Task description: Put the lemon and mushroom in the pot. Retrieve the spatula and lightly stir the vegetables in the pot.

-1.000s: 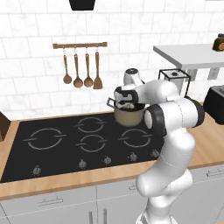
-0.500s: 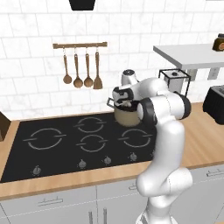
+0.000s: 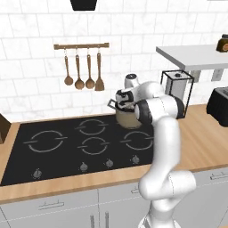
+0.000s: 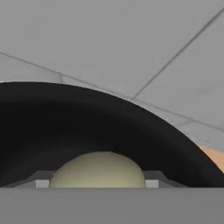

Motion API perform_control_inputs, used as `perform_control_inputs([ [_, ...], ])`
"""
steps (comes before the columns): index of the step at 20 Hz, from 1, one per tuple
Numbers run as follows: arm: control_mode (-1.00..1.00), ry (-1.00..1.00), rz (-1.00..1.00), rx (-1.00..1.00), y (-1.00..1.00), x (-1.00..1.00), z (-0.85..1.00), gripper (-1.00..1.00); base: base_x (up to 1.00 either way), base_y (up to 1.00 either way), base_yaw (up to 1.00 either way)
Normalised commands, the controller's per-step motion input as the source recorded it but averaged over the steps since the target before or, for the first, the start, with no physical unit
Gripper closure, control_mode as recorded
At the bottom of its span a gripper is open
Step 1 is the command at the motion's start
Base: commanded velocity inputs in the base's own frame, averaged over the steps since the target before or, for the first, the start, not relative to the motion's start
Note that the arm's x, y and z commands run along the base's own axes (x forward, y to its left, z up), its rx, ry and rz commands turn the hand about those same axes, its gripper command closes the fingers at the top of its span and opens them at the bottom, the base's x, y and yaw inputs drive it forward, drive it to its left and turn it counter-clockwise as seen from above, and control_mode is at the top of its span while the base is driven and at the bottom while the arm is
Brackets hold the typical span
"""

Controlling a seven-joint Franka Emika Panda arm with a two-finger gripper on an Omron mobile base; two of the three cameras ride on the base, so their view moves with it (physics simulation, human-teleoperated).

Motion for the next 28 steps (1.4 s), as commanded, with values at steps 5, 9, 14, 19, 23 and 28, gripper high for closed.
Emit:
perform_control_inputs([
  [5,-1.0,0.03,-0.02,0.0,-0.22,0.13,-0.19,-1.0,0.0,0.0,0.0],
  [9,-1.0,0.0,0.0,0.04,-0.14,-0.2,0.0,-1.0,0.0,0.0,0.0],
  [14,-1.0,0.0,0.0,0.05,-0.01,-0.26,0.01,-1.0,0.0,0.0,0.0],
  [19,-1.0,0.0,0.0,0.06,0.01,-0.39,0.22,-1.0,0.0,0.0,0.0],
  [23,-1.0,-0.04,0.0,0.07,0.01,-0.9,0.62,-1.0,0.0,0.0,0.0],
  [28,-1.0,-0.07,0.0,0.06,0.12,-0.99,0.64,-1.0,0.0,0.0,0.0],
])
